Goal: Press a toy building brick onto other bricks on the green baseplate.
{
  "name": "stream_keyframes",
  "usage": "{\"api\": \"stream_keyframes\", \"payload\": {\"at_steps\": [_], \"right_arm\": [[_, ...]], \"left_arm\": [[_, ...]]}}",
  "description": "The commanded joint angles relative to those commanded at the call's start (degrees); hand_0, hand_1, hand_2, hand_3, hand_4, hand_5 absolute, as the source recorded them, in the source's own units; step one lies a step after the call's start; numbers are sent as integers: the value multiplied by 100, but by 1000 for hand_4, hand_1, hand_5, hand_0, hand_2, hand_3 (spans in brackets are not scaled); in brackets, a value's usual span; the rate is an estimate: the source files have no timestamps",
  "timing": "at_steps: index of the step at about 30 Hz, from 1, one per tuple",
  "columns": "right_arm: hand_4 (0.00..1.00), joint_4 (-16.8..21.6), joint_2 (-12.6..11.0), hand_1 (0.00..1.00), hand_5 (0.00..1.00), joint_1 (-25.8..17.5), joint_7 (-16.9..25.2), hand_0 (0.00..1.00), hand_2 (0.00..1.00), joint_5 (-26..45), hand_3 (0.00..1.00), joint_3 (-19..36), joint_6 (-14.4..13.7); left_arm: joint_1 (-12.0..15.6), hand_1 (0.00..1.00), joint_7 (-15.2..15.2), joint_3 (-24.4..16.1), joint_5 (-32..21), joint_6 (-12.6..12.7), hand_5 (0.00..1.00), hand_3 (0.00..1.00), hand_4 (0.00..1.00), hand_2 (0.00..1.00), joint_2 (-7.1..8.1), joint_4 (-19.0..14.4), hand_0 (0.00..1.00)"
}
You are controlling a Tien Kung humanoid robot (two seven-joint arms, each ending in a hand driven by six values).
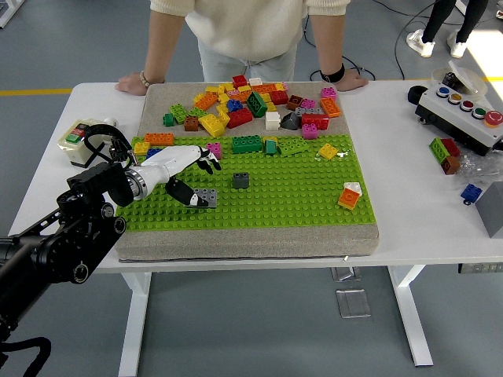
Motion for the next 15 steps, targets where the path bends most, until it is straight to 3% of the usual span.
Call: {"api": "stream_keyframes", "payload": {"at_steps": [15], "right_arm": [[978,0,1,688,491,2,5,760,731,13,700,3,-6]], "left_arm": [[-15,683,-3,-11,-43,-8,57,648,982,613,6,10,766]]}}
